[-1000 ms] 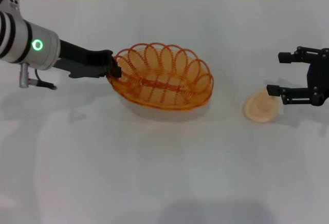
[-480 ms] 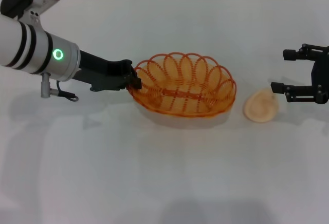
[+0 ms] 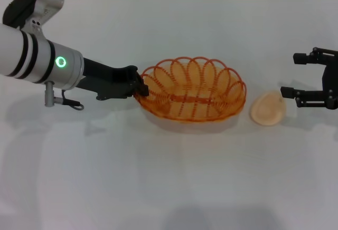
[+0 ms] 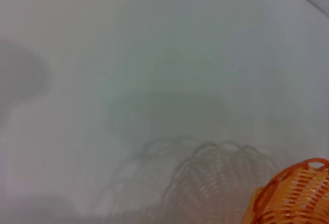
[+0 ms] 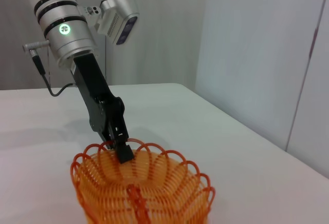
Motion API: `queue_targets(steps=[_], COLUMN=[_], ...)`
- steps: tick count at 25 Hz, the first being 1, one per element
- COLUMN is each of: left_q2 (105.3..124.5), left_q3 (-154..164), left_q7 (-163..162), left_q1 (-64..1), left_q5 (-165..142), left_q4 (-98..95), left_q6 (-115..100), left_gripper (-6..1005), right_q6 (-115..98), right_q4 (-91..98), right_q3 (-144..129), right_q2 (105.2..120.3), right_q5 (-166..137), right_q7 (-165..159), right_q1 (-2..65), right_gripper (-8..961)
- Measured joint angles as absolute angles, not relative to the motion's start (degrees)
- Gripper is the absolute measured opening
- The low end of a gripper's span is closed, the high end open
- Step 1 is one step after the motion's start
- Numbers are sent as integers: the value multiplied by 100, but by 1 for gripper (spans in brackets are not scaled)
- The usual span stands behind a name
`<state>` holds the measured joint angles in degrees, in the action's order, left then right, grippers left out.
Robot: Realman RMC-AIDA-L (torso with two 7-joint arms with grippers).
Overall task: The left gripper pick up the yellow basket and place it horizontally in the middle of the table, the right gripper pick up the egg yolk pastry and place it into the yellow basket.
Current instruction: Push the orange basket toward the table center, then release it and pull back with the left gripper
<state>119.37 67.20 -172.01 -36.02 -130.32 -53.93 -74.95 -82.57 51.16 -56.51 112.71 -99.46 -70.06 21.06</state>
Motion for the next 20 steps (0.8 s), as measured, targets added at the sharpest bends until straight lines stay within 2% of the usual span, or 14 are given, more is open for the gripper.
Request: queue_targets(steps=[10, 20], left_q2=[11911, 11904], left_q3=[6669, 6671], left_q7=[-17142, -17053], left_q1=[-3632, -3602], left_q5=[-12934, -12944], left_q4=[-5162, -5159], left_q6=[-7517, -7547], left_gripper=[87, 468], right_q6=[-8267, -8246], right_q4=[5115, 5115], right_q3=[-5653, -5651], right_q2=[11286, 11293], right_q5=[-9950, -9949], right_q7=[-6939, -6934], right_q1=[2100, 2100], right_gripper=[811, 811])
